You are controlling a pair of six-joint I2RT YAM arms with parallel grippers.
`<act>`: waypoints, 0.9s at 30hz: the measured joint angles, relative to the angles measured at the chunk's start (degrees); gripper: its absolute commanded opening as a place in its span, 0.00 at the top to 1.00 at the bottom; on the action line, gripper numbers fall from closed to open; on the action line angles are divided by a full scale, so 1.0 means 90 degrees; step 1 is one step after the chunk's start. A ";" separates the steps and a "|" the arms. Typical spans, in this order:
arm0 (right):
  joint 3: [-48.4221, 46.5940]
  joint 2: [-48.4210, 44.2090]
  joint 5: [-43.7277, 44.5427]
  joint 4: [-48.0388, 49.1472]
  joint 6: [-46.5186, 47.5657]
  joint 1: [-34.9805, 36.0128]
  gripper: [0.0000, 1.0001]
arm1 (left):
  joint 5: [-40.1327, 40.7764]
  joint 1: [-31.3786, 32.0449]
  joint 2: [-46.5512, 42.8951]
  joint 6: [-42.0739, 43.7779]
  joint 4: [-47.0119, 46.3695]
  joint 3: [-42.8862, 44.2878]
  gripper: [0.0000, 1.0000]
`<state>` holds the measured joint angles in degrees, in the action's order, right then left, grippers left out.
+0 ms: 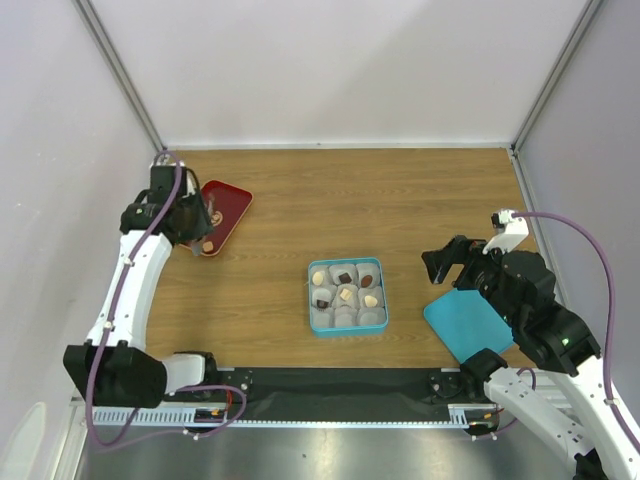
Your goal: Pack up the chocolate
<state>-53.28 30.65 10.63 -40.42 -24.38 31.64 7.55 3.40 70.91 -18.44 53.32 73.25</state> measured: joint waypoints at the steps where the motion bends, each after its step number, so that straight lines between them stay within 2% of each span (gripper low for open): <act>1: 0.0000 0.0000 -0.0019 0.0000 0.0000 0.0000 0.04 | 0.0012 -0.0187 -0.0032 0.0002 -0.0027 -0.0136 0.53; 4: 0.0000 -0.0002 -0.0053 0.0000 0.0005 0.0000 0.04 | 0.0002 -0.0600 -0.0061 0.0005 -0.0160 -0.0401 0.53; 8: 0.0000 -0.0002 -0.0063 0.0002 0.0007 0.0000 0.04 | 0.0085 -0.0809 -0.0058 0.0005 -0.0323 -0.0600 0.53; 16: 0.0002 -0.0002 -0.0061 0.0049 0.0068 -0.0002 0.03 | 0.0155 -0.0843 0.0214 -0.0017 -0.0692 -0.0797 0.53; 27: 0.0087 0.0007 -0.0056 0.0153 0.0124 -0.0007 0.03 | 0.0342 -0.0852 0.0427 -0.0075 -0.1056 -0.1547 0.54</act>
<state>-52.49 30.72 10.13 -39.05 -23.27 31.57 10.63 -4.27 74.76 -19.11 43.81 59.33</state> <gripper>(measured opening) 0.969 0.467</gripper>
